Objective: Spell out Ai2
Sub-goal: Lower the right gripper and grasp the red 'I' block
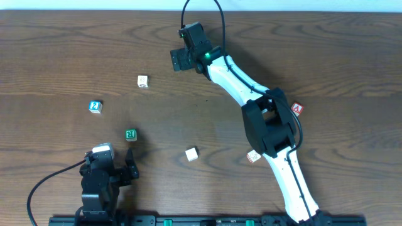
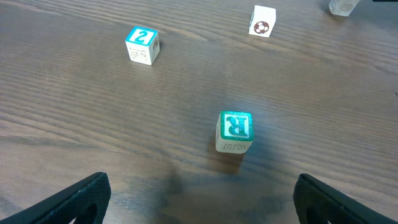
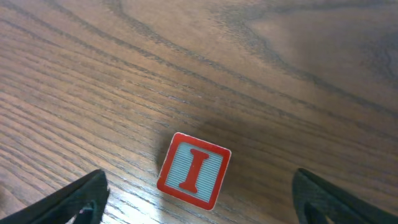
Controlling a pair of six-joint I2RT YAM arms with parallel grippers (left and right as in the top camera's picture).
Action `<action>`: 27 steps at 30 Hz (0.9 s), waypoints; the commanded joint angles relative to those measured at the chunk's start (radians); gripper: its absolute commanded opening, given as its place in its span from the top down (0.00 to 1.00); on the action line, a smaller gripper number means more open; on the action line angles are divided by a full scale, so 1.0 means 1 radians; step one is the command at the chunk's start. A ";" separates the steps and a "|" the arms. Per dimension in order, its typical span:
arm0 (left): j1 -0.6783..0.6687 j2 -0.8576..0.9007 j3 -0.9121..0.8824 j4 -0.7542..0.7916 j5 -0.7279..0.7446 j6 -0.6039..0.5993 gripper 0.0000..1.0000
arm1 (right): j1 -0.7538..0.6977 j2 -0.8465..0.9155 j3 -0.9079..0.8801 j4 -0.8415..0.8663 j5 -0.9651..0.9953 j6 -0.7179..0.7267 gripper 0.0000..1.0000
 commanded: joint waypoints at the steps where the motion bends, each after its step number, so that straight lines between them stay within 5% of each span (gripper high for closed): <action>1: 0.002 -0.006 -0.009 -0.003 -0.006 -0.004 0.05 | 0.004 0.020 0.031 0.007 -0.007 0.019 0.13; 16: 0.002 -0.006 -0.009 -0.003 -0.006 -0.004 0.05 | 0.004 0.053 0.031 0.031 0.008 0.039 0.28; 21: 0.002 -0.006 -0.009 -0.003 -0.006 -0.004 0.05 | 0.004 0.053 0.031 0.032 0.008 0.047 0.46; 27: 0.002 -0.006 -0.009 -0.003 -0.006 -0.004 0.05 | 0.004 0.053 0.031 0.032 0.008 0.046 0.58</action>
